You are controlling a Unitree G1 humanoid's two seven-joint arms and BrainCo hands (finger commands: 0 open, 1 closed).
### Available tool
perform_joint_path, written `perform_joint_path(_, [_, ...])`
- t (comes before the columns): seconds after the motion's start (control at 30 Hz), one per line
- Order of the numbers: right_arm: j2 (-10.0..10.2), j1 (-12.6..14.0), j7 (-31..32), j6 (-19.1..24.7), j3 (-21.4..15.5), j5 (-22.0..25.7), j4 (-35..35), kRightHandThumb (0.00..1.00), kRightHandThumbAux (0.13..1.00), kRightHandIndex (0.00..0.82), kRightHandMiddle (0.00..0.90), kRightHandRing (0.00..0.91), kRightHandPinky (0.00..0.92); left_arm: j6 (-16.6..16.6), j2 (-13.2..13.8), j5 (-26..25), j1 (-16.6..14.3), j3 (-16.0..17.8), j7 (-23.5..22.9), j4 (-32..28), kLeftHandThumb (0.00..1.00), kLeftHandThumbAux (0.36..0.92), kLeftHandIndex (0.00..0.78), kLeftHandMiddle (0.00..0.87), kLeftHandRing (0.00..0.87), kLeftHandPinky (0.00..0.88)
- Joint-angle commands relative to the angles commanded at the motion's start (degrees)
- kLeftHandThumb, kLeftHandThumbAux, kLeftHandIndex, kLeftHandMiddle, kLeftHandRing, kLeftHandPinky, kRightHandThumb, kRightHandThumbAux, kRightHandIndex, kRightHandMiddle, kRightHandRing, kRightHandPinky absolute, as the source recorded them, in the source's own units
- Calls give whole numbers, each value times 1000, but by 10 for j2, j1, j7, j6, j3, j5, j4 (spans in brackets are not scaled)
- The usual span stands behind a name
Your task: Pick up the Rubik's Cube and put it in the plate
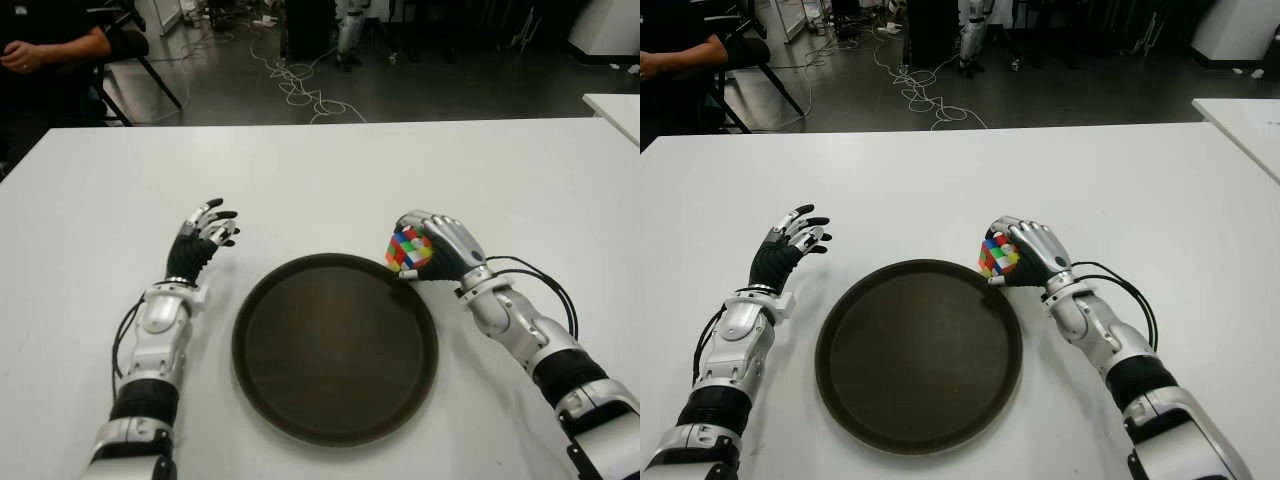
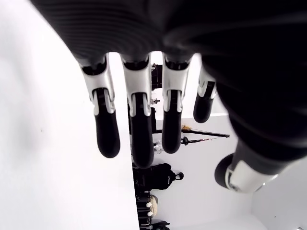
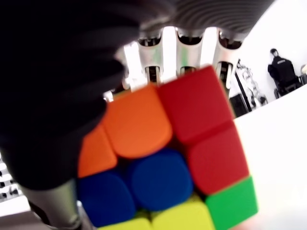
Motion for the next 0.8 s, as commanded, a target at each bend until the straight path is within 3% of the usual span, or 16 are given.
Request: perform_joint_path(0.8, [6, -2, -22, 1, -2, -4, 15, 0, 746, 442, 655, 709, 707, 4, 1, -3, 2, 1, -1, -3, 614, 635, 170, 293, 352, 395])
